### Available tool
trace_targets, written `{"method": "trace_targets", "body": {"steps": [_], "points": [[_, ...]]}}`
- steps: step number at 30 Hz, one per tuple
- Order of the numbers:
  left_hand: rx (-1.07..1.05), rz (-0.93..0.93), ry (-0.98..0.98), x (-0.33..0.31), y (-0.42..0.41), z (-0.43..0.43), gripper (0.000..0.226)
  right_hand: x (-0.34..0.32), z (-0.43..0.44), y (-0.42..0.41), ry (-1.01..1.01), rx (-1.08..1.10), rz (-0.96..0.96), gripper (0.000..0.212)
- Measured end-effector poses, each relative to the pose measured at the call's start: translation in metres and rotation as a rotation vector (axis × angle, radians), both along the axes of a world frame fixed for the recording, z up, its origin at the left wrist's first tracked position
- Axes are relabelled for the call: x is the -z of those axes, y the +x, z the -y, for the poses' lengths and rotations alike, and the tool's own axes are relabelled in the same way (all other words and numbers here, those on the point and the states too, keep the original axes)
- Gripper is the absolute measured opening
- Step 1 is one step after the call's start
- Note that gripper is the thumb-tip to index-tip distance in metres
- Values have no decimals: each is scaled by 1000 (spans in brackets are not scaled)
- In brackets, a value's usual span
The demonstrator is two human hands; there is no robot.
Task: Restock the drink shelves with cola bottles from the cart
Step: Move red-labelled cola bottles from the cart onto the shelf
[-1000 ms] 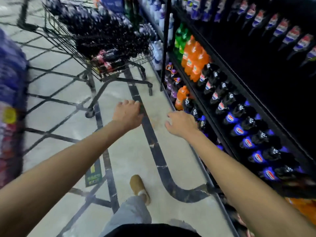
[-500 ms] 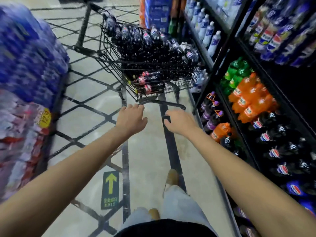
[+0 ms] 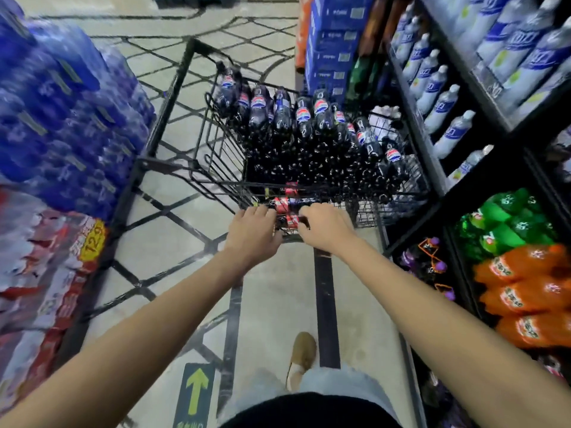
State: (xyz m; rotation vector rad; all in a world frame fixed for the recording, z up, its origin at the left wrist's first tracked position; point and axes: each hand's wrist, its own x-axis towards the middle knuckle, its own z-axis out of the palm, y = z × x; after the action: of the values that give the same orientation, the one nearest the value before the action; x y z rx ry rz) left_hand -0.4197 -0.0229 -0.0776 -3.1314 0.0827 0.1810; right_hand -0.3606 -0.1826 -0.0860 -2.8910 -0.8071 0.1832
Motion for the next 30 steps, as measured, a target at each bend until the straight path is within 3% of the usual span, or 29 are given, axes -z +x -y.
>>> {"method": "trace_targets", "body": {"steps": [11,19,26,30], "points": [[-54,-61,-20,27,142,-38,53,30,-39,147,-64,-74,-74,33],[-47,-386,-75,97,252,-68,58,89,-60,239,-212,-29,-233,41],[-50,-678,-112,179,292,-74,69,154,-67,283,-274,-33,-385,45],[-88,-789,-157,218,301,-70,61,193,-69,290,-288,-26,-454,52]]}}
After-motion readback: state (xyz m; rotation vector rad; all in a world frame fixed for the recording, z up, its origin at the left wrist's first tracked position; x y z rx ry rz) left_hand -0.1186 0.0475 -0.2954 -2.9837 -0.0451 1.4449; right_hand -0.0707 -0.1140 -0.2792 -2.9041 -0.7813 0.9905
